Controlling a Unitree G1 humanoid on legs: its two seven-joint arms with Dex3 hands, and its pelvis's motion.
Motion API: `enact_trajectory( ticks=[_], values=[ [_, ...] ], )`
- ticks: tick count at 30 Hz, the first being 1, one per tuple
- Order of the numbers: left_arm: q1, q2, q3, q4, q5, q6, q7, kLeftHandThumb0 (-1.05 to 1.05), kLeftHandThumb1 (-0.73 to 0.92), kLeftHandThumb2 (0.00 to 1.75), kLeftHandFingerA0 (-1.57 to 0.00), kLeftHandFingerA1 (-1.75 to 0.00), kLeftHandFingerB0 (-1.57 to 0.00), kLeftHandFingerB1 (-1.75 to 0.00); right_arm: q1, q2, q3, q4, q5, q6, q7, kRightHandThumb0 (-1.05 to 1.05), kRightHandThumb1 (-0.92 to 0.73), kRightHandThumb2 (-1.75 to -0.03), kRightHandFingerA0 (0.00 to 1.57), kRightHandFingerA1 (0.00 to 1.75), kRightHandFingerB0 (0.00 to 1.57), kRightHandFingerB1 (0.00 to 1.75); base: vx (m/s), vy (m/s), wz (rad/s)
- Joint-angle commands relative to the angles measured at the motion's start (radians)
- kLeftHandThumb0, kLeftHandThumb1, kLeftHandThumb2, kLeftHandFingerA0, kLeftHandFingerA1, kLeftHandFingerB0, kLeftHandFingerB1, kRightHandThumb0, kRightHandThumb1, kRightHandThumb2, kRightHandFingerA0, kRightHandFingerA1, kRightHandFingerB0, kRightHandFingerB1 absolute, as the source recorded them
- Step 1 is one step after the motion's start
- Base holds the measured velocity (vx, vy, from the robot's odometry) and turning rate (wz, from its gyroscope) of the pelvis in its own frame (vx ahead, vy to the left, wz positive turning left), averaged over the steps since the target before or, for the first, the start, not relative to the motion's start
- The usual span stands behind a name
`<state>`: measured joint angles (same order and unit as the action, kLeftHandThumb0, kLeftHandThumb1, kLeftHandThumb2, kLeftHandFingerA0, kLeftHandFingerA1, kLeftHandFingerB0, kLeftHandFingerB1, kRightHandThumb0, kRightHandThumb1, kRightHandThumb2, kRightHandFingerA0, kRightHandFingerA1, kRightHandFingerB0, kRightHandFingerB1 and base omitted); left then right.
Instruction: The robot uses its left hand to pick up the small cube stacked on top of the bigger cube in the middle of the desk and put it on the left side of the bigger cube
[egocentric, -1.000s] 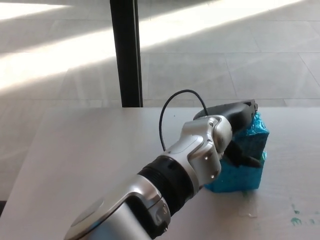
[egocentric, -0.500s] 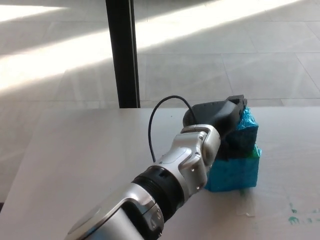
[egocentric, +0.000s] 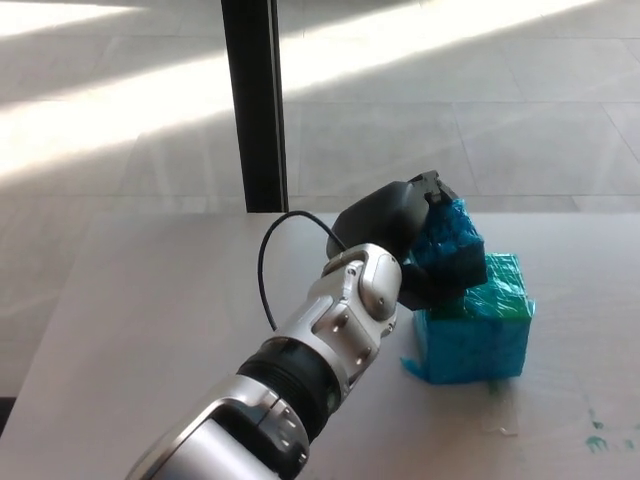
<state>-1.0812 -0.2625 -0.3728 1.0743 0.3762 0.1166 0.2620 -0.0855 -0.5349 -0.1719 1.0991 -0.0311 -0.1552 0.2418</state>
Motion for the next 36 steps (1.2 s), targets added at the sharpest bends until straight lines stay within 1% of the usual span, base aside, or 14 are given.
enact_trajectory(
  ticks=[1, 7, 12, 13, 17, 18, 19, 20, 22, 23, 27, 30, 32, 36],
  values=[
    [0.076, -0.136, 0.025, 0.023, -0.036, -0.038, 0.062, -0.14, 0.55, 0.99, -0.85, -1.73, -0.76, -1.23, 0.002, -0.007, -0.004, 0.002, 0.008, -0.009, -0.006, -0.42, -0.73, -0.61, 0.56, 0.62, 0.51, 0.40, 0.00, 0.000, 0.00],
    [0.051, -0.107, 0.020, 0.026, -0.022, -0.046, 0.068, -0.15, 0.61, 0.87, -0.84, -1.62, -0.80, -1.15, 0.010, -0.017, 0.005, 0.000, -0.006, -0.019, -0.013, -0.45, -0.75, -0.61, 0.57, 0.58, 0.49, 0.38, 0.00, 0.000, 0.00],
    [0.036, -0.091, 0.047, 0.016, -0.043, -0.045, 0.069, -0.21, 0.53, 1.14, -0.81, -1.67, -0.75, -1.43, 0.010, -0.015, -0.003, 0.020, 0.005, -0.018, -0.008, -0.44, -0.74, -0.62, 0.57, 0.60, 0.47, 0.39, 0.00, 0.000, 0.00],
    [0.040, -0.088, 0.044, 0.016, -0.038, -0.055, 0.076, -0.21, 0.51, 1.14, -0.81, -1.69, -0.75, -1.43, 0.011, -0.016, 0.002, 0.021, 0.000, -0.015, -0.009, -0.46, -0.59, -0.95, 0.53, 0.67, 0.41, 0.55, 0.00, 0.000, 0.00],
    [0.037, -0.079, 0.051, 0.016, -0.044, -0.060, 0.075, -0.20, 0.51, 1.11, -0.86, -1.74, -0.78, -1.36, 0.017, -0.018, 0.007, 0.012, -0.004, -0.014, -0.009, -0.43, -0.77, -0.61, 0.57, 0.57, 0.48, 0.38, 0.00, 0.000, 0.00],
    [0.034, -0.078, 0.054, 0.015, -0.047, -0.054, 0.069, -0.19, 0.50, 1.14, -0.86, -1.75, -0.78, -1.40, 0.020, -0.018, 0.006, 0.004, -0.002, -0.012, -0.008, -0.46, -0.59, -0.96, 0.52, 0.67, 0.41, 0.56, 0.00, 0.000, 0.00],
    [0.031, -0.070, 0.048, 0.013, -0.041, -0.054, 0.063, -0.19, 0.51, 1.12, -0.86, -1.75, -0.77, -1.40, 0.024, -0.018, 0.005, -0.006, 0.000, -0.008, -0.008, -0.44, -0.77, -0.62, 0.56, 0.59, 0.48, 0.38, 0.00, 0.000, 0.00],
    [0.026, -0.061, 0.043, 0.005, -0.035, -0.041, 0.055, -0.25, 0.50, 1.03, -0.99, -1.70, -0.82, -1.27, 0.022, -0.017, 0.004, -0.002, 0.002, -0.009, -0.007, -0.46, -0.59, -0.96, 0.52, 0.67, 0.40, 0.55, 0.00, 0.000, 0.00],
    [0.017, -0.036, 0.041, -0.011, -0.032, -0.033, 0.032, -0.24, 0.59, 0.93, -0.84, -1.42, -0.76, -0.79, 0.025, -0.018, 0.004, -0.001, 0.000, -0.020, -0.006, -0.42, -0.76, -0.63, 0.56, 0.59, 0.46, 0.40, 0.00, 0.000, 0.00],
    [0.012, -0.012, 0.039, -0.016, -0.026, -0.040, 0.028, -0.27, 0.55, 1.08, -0.78, -1.68, -0.65, -1.26, 0.017, -0.017, 0.006, 0.017, -0.003, -0.024, -0.011, -0.42, -0.75, -0.63, 0.57, 0.60, 0.47, 0.40, 0.00, 0.000, 0.00],
    [0.014, 0.028, 0.032, -0.034, -0.017, -0.069, 0.008, -0.22, 0.49, 1.19, -0.88, -1.75, -0.75, -1.50, 0.007, -0.025, 0.014, 0.046, -0.013, -0.032, -0.016, -0.42, -0.76, -0.63, 0.57, 0.59, 0.47, 0.39, 0.00, 0.000, 0.00],
    [0.001, 0.094, 0.012, -0.049, 0.005, -0.059, -0.042, -0.24, 0.59, 0.91, -0.79, -1.26, -0.72, -0.72, 0.020, -0.022, 0.014, 0.016, -0.010, -0.025, -0.018, -0.41, -0.76, -0.63, 0.56, 0.58, 0.47, 0.40, 0.00, 0.000, 0.00],
    [0.018, 0.156, -0.030, -0.072, 0.038, -0.081, -0.086, -0.24, 0.55, 0.93, -0.83, -1.51, -0.76, -0.85, 0.023, -0.027, 0.016, 0.019, -0.012, -0.024, -0.017, -0.42, -0.75, -0.62, 0.57, 0.58, 0.47, 0.40, 0.00, 0.000, 0.00],
    [0.051, 0.223, -0.061, -0.121, 0.051, -0.073, -0.137, -0.26, 0.59, 0.84, -0.76, -1.31, -0.80, -0.93, 0.040, -0.027, 0.005, -0.001, 0.002, -0.021, -0.014, -0.41, -0.74, -0.62, 0.57, 0.60, 0.47, 0.41, 0.00, 0.000, 0.00]
  ],
)
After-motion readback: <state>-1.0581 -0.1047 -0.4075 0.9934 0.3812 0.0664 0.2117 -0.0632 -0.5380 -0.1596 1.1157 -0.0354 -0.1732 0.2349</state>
